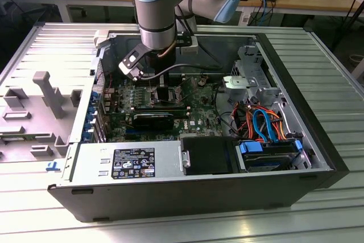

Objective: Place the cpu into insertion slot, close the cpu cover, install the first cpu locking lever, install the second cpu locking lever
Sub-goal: 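Place the cpu into insertion slot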

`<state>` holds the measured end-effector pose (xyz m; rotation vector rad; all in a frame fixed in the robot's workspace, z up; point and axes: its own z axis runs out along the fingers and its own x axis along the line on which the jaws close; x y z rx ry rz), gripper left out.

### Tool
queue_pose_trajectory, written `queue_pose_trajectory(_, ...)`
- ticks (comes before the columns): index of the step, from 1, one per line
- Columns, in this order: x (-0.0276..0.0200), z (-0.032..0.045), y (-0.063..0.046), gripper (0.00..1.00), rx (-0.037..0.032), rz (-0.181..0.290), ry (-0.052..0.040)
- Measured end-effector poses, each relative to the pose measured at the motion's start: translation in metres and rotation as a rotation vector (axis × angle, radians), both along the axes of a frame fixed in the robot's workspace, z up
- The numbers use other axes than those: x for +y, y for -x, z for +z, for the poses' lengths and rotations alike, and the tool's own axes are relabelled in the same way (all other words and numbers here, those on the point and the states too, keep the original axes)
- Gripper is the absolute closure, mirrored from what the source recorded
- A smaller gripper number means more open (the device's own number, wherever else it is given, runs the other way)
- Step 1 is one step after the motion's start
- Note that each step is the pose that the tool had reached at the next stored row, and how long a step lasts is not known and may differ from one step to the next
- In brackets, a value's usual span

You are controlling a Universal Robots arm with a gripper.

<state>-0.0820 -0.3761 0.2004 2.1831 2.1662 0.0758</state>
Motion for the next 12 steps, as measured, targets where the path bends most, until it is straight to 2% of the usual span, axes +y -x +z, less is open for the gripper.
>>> queue_pose_trajectory(6, 0.0, -0.0001, 0.0, 0.38, 0.0, 0.0, 0.0)
queue_pose_trajectory(7, 0.0, -0.0001, 0.0, 0.46, 0.0002, 0.0, 0.0003)
queue_pose_trajectory(12, 0.0, -0.0003, 0.0, 0.46, 0.0001, 0.0, 0.0001)
